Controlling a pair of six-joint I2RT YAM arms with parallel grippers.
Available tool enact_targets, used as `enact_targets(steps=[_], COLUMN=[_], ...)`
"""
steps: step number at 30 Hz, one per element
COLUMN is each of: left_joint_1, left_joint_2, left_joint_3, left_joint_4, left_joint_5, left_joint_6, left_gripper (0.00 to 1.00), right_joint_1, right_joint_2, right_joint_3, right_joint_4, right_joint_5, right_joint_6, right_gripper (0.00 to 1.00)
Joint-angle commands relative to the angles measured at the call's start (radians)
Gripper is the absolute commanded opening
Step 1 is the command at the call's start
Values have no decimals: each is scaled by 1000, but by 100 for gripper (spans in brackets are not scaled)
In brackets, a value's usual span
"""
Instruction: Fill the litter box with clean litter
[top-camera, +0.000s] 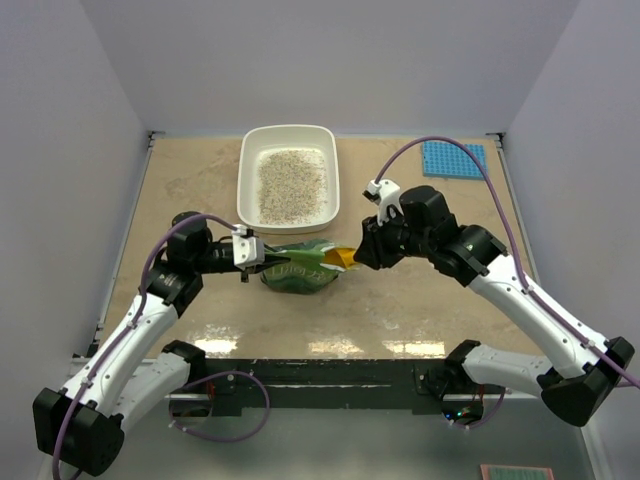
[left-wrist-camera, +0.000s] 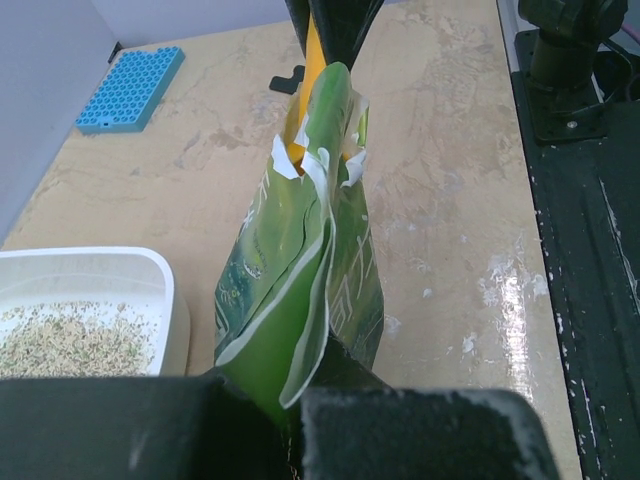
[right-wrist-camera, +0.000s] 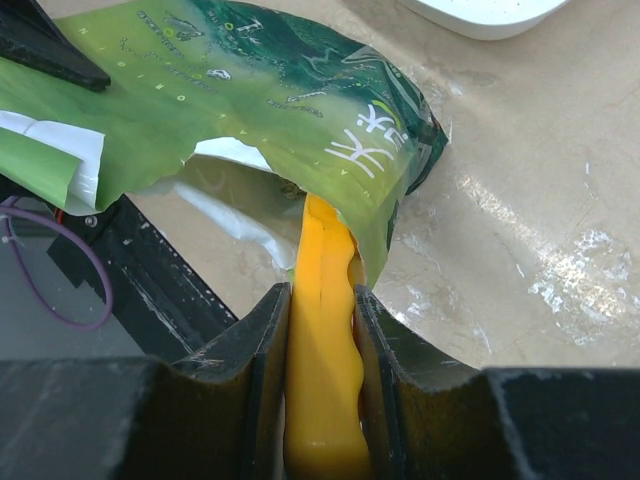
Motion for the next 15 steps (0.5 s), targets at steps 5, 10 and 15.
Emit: enact_targets(steps=[5,10,15], left_joint_1=[0,0,0], left_joint_2=[-26,-52,-84], left_joint_3=[11,-45,-111], left_joint_4=[167,281,339], left_joint_5=[-2,-108,-177], left_joint_6=[-43,-170,-213], left_gripper=[0,0,0], right_joint_1=[-9,-9,-8], right_joint_2=[-7,81,204], right_joint_3=[63,144,237], right_joint_4=[-156,-168,-199], right_joint_5=[123,168,151], right_joint_6=[17,54,52], right_gripper=[0,0,0])
